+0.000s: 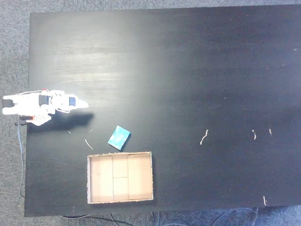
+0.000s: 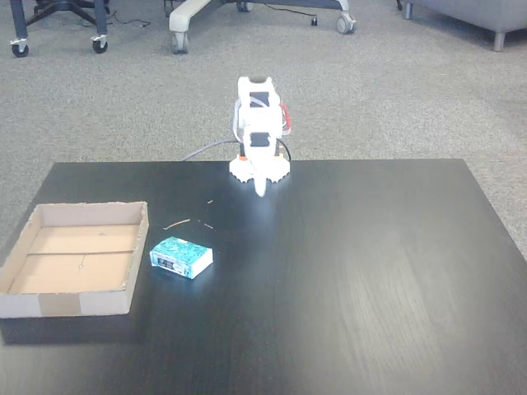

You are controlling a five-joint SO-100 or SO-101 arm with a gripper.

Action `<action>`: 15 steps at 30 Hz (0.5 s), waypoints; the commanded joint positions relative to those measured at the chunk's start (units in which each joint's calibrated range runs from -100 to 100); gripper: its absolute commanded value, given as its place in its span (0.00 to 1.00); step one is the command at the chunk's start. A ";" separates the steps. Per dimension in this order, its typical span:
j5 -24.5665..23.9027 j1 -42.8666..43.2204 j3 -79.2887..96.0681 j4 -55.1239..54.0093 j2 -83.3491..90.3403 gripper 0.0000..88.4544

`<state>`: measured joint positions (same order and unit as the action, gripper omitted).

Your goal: Pick the green block and drop it in the box on the right.

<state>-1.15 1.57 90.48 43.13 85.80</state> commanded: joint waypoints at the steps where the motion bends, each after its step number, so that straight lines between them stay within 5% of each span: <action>1: -3.96 -8.47 -18.58 -0.94 -22.29 0.11; 8: -6.30 -16.67 -49.86 -1.35 -64.21 0.44; 15: -7.13 -18.81 -68.35 3.19 -84.19 0.56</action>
<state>-7.99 -16.54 28.26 45.39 5.01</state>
